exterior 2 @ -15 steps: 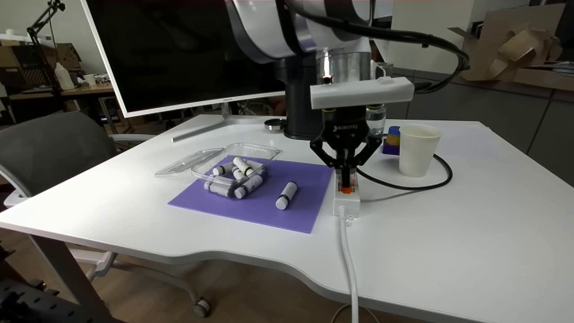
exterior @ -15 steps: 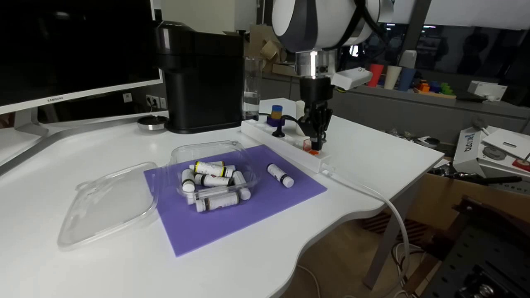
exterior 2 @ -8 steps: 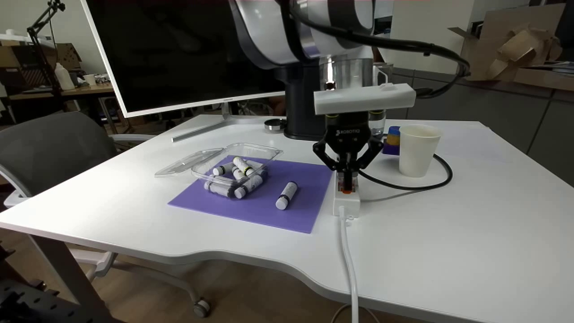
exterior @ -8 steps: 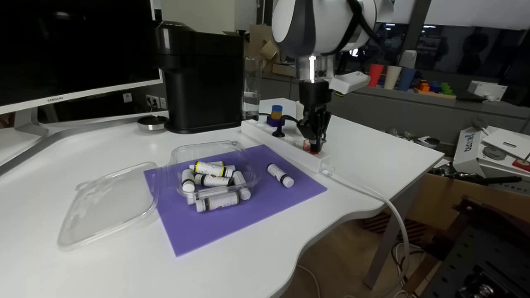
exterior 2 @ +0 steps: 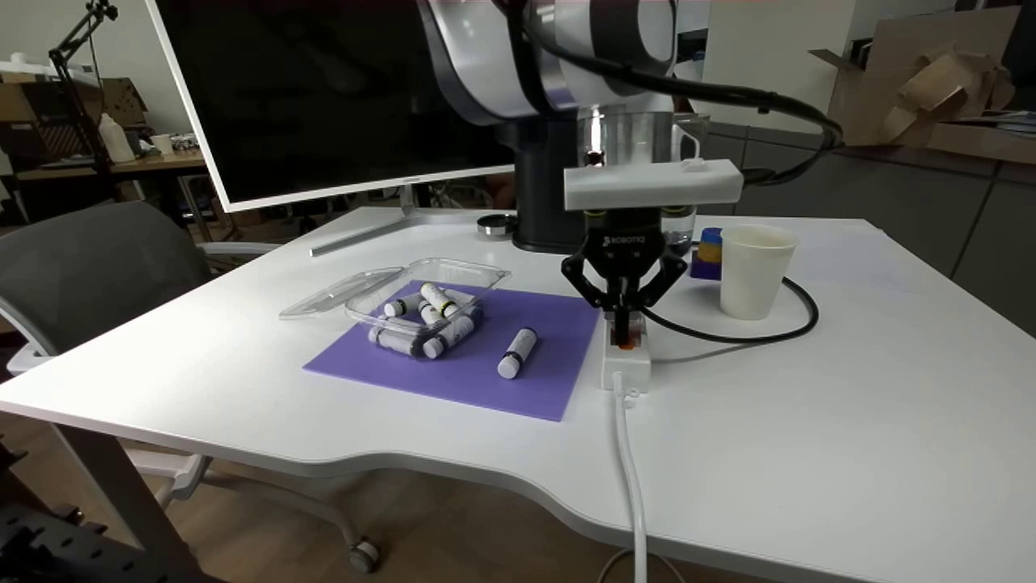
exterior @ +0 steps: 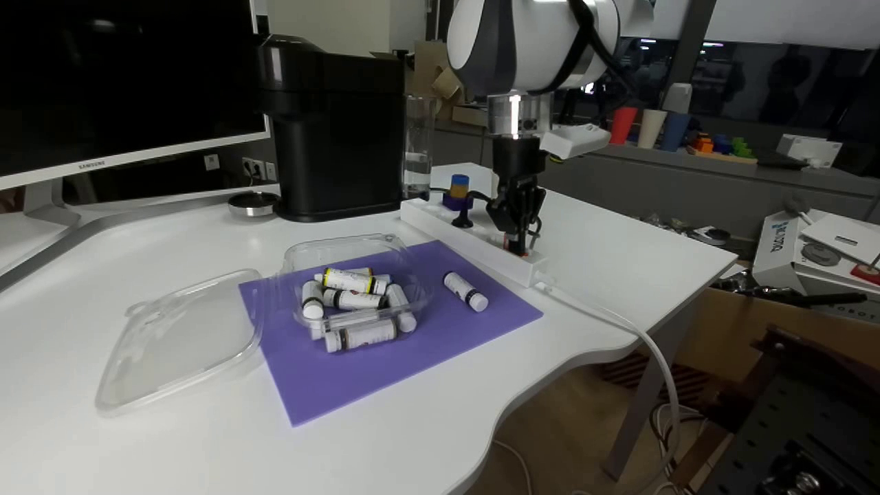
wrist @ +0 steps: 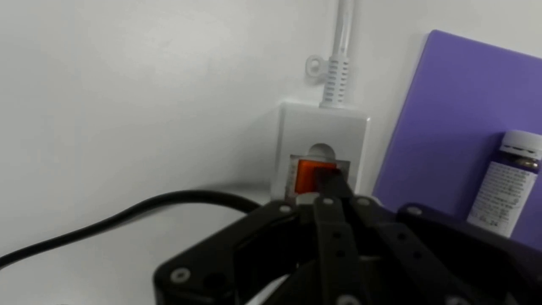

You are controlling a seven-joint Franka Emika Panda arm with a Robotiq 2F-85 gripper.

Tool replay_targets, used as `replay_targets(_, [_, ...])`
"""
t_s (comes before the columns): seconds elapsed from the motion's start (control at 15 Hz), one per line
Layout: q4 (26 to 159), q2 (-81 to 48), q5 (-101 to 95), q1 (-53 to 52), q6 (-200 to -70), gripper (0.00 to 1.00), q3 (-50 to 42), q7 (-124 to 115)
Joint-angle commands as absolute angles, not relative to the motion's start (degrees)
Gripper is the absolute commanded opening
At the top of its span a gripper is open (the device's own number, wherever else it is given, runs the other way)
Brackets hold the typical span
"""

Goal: Turn on the extension cable

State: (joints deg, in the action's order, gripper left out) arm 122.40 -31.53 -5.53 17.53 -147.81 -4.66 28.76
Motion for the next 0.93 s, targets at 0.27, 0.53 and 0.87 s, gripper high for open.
replay_targets(0.27, [117.54, -34.63, 1.63, 22.60, -142.97, 0.00, -1.36, 30.81])
replay_targets(0.53, [116.33, -34.99, 2.14, 22.86, -141.64, 0.00, -2.01, 30.57])
replay_targets(0.87, [116.51, -34.06, 1.61, 22.92, -141.02, 0.00, -2.07, 31.09])
